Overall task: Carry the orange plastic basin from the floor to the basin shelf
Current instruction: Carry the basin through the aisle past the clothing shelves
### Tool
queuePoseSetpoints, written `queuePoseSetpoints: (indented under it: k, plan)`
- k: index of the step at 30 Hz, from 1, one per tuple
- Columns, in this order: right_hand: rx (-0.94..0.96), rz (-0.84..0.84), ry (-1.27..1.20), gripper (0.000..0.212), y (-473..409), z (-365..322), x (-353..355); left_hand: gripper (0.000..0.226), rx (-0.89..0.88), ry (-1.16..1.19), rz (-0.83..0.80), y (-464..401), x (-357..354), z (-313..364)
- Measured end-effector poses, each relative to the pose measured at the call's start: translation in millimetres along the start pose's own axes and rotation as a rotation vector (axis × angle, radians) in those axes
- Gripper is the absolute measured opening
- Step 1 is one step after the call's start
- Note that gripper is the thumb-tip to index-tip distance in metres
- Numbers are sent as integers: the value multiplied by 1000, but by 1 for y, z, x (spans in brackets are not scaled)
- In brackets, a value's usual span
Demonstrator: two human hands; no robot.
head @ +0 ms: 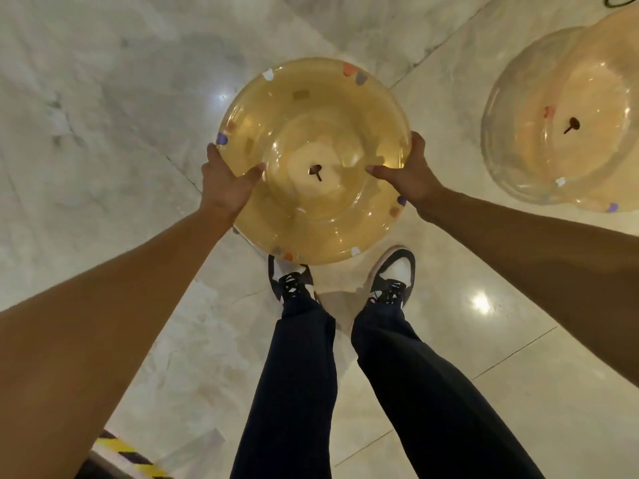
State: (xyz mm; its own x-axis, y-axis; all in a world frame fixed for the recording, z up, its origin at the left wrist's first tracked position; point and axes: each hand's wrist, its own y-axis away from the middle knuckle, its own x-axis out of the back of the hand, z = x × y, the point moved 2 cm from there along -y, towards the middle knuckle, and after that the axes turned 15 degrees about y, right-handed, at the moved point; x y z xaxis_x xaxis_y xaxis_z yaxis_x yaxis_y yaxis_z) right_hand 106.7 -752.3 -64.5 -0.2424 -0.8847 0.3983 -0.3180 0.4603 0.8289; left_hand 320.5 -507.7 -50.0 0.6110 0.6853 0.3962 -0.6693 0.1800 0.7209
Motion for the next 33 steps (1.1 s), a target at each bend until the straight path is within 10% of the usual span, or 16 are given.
queuePoseSetpoints:
  k: [18, 33]
  plan:
    - [-9, 219, -382, 102, 359, 7, 239, 86, -316, -127, -247, 333, 1, 263]
    - [-119, 486, -622, 93, 465, 111, 418, 98, -394, -354, -426, 461, -184, 426]
